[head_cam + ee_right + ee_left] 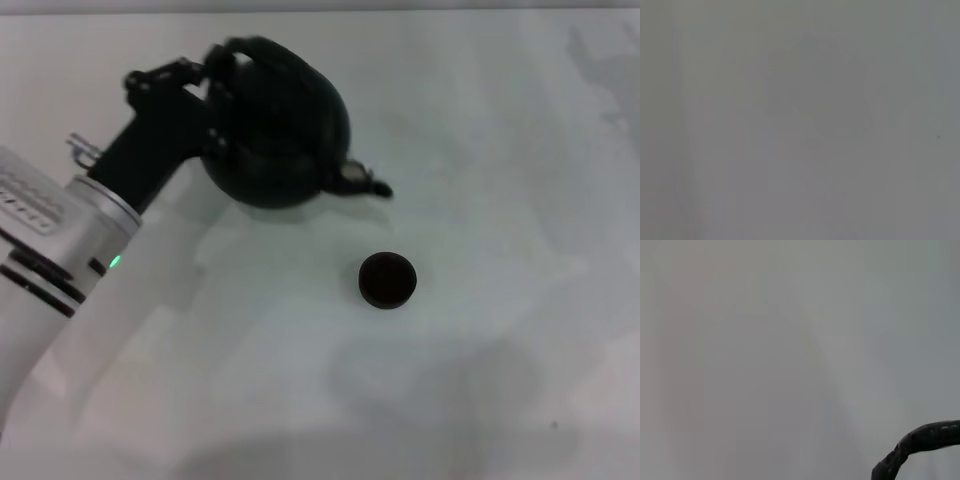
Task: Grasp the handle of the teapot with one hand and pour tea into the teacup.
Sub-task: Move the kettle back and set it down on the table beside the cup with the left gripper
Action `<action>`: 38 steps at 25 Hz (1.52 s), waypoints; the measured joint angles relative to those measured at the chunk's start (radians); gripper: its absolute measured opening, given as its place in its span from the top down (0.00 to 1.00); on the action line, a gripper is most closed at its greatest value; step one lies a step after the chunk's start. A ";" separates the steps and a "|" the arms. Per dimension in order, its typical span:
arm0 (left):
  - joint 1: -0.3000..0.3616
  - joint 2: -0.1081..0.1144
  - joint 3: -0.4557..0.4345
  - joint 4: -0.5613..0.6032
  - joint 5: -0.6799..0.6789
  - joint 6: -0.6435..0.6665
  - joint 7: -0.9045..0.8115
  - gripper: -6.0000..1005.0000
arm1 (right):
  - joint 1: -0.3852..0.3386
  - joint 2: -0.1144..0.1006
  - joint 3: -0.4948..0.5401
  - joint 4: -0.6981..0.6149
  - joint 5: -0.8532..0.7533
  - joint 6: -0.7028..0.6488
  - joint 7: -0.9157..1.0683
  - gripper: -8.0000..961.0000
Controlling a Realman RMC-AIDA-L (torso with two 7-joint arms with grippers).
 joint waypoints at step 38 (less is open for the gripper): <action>0.154 -0.006 0.178 0.134 -0.371 -0.066 -0.122 0.90 | 0.006 0.000 0.000 0.000 0.000 -0.004 0.002 0.14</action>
